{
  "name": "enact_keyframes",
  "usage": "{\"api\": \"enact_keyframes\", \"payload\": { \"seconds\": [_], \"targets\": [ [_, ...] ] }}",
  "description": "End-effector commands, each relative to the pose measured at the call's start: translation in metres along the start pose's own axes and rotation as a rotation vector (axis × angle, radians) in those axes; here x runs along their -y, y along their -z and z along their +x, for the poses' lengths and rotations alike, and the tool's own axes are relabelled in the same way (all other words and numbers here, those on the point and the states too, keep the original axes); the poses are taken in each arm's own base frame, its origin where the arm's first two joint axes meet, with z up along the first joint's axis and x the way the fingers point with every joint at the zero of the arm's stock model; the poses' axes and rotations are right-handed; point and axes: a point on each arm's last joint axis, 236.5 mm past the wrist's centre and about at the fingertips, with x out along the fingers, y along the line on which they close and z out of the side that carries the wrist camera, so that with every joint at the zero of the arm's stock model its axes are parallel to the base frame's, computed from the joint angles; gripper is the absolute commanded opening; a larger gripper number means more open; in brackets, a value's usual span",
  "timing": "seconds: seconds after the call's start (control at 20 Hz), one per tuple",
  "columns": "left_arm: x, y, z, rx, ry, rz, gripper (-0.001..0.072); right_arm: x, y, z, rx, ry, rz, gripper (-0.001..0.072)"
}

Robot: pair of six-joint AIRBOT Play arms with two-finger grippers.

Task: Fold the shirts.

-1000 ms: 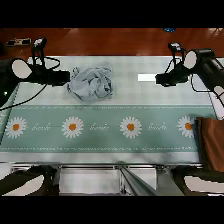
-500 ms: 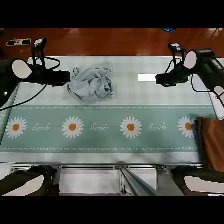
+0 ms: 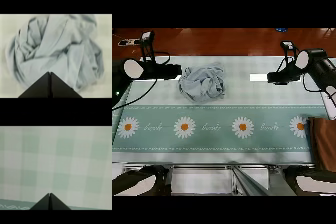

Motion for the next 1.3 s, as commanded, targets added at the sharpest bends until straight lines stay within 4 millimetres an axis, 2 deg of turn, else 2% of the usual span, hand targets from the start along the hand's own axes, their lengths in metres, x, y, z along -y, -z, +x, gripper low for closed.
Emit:
{"api": "enact_keyframes", "payload": {
  "seconds": [0.0, 0.05, 0.1, 0.15, 0.2, 0.25, 0.4, 0.55, 0.75, 0.95, 1.0, 1.1, 1.15, 1.25],
  "targets": [
    [0.011, -0.055, -0.007, 0.234, 0.054, -0.056, 0.0024, -0.002, -0.024, -0.001, 0.101, -0.009, -0.002, 0.0018],
    [0.011, -0.076, -0.011, 0.324, 0.058, -0.059, 0.0084, -0.003, -0.031, -0.002, 0.132, -0.013, -0.001, 0.0021],
    [0.010, -0.092, -0.013, 0.400, 0.057, -0.056, 0.0319, -0.004, -0.035, -0.002, 0.151, -0.015, -0.002, 0.0128],
    [0.009, -0.101, -0.010, 0.443, 0.053, -0.037, 0.0502, -0.003, -0.037, -0.002, 0.156, -0.012, -0.007, 0.0373],
    [0.010, -0.097, 0.002, 0.404, 0.037, 0.032, 0.0510, -0.001, -0.035, 0.000, 0.149, -0.002, -0.013, 0.0421],
    [0.012, -0.080, 0.020, 0.288, 0.027, 0.137, 0.0509, 0.003, -0.031, 0.001, 0.128, 0.014, -0.021, 0.0420],
    [0.021, 0.005, 0.074, -0.162, 0.079, 0.390, 0.0509, 0.026, -0.010, 0.002, 0.036, 0.112, -0.041, 0.0414],
    [0.015, 0.050, 0.114, -0.366, 0.103, 0.389, 0.0509, 0.038, 0.007, 0.000, -0.034, 0.161, -0.046, 0.0413],
    [-0.002, 0.100, 0.142, -0.534, 0.094, 0.351, 0.0509, 0.039, 0.013, 0.000, -0.060, 0.165, -0.038, 0.0413],
    [-0.014, 0.130, 0.145, -0.647, 0.077, 0.344, 0.0506, 0.038, 0.012, -0.001, -0.055, 0.162, -0.035, 0.0409],
    [-0.015, 0.135, 0.141, -0.673, 0.078, 0.345, 0.0475, 0.038, 0.011, -0.003, -0.050, 0.163, -0.035, 0.0409],
    [-0.015, 0.143, 0.132, -0.729, 0.086, 0.344, 0.0130, 0.038, 0.008, -0.012, -0.028, 0.161, -0.026, 0.0409],
    [-0.014, 0.144, 0.126, -0.753, 0.091, 0.345, 0.0021, 0.038, 0.004, -0.021, -0.005, 0.159, -0.021, 0.0408],
    [-0.002, 0.133, 0.114, -0.760, 0.125, 0.338, 0.0020, 0.037, -0.004, -0.047, 0.053, 0.154, -0.016, 0.0402]
  ]
}}
